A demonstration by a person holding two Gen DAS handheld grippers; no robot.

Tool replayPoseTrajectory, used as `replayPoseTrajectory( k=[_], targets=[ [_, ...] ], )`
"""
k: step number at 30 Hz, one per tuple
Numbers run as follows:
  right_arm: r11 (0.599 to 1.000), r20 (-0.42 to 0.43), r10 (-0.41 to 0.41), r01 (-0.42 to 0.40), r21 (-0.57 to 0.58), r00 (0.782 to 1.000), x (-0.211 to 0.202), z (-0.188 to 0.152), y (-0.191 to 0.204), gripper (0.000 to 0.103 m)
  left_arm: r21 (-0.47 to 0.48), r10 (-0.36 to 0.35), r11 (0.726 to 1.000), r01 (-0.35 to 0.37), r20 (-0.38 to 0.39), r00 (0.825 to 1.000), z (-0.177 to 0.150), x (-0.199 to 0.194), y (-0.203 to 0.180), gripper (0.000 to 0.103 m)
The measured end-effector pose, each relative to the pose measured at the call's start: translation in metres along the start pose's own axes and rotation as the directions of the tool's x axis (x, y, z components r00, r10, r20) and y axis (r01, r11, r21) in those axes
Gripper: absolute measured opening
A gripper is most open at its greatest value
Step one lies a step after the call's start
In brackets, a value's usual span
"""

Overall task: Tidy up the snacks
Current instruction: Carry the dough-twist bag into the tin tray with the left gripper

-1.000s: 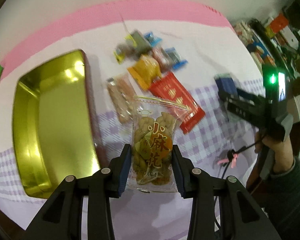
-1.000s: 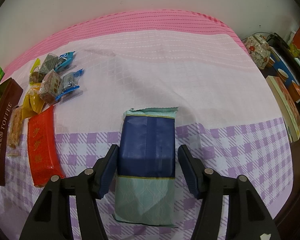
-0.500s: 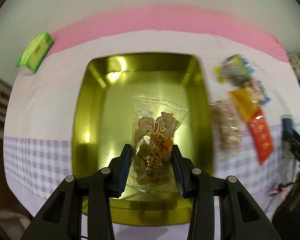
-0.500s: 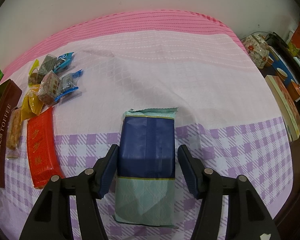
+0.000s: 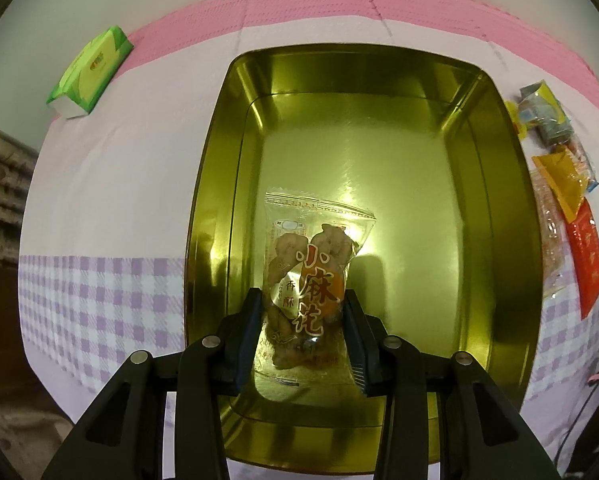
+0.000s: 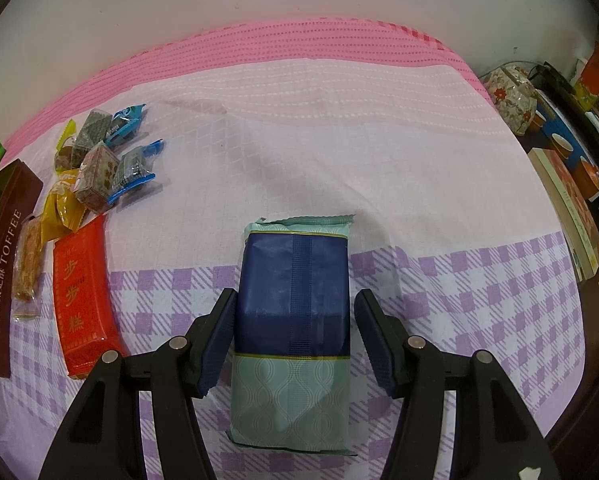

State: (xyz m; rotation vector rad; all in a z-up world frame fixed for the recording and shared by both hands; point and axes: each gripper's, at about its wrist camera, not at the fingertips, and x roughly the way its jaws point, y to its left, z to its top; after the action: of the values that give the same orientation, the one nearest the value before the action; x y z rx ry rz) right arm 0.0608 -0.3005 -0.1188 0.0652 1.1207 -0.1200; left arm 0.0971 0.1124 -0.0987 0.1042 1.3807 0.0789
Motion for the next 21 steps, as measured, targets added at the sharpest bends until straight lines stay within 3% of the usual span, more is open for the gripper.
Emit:
replayPoseTrajectory(
  k=[13, 17, 21],
  targets=[
    [1.0, -0.034, 0.002, -0.002, 0.003, 0.999, 0.007, 0.013, -0.004, 0.057, 0.014, 0.002, 1.0, -0.002, 0.007, 1.0, -0.005, 0.005, -0.002, 0.041],
    [1.0, -0.035, 0.002, -0.002, -0.003, 0.999, 0.007, 0.014, -0.002, 0.047, 0.008, -0.009, 1.0, 0.009, 0.009, 1.0, -0.005, 0.006, 0.003, 0.042],
    [1.0, -0.037, -0.006, 0.006, 0.007, 0.999, 0.008, 0.013, -0.001, 0.046, 0.009, -0.011, 1.0, 0.011, 0.013, 1.0, -0.005, 0.006, 0.007, 0.042]
  ],
)
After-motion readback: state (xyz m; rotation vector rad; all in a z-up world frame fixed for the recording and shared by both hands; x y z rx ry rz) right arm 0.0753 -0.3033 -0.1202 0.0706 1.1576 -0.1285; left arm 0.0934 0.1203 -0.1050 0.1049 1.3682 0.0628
